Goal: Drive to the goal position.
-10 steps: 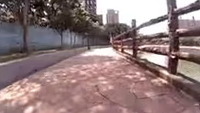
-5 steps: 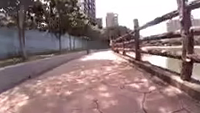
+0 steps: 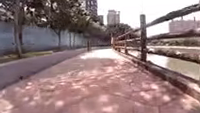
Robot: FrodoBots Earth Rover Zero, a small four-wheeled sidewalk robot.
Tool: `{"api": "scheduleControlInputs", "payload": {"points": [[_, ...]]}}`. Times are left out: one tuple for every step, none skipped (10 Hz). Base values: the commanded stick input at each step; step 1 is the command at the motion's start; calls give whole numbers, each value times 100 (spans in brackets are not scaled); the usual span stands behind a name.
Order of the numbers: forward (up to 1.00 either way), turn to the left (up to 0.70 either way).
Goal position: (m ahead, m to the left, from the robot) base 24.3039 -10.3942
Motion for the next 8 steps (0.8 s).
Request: {"api": "scheduleControlInputs", "payload": {"points": [[70,0],[70,0],[70,0],[70,0],[70,0],[70,0],[70,0],[70,0]]}}
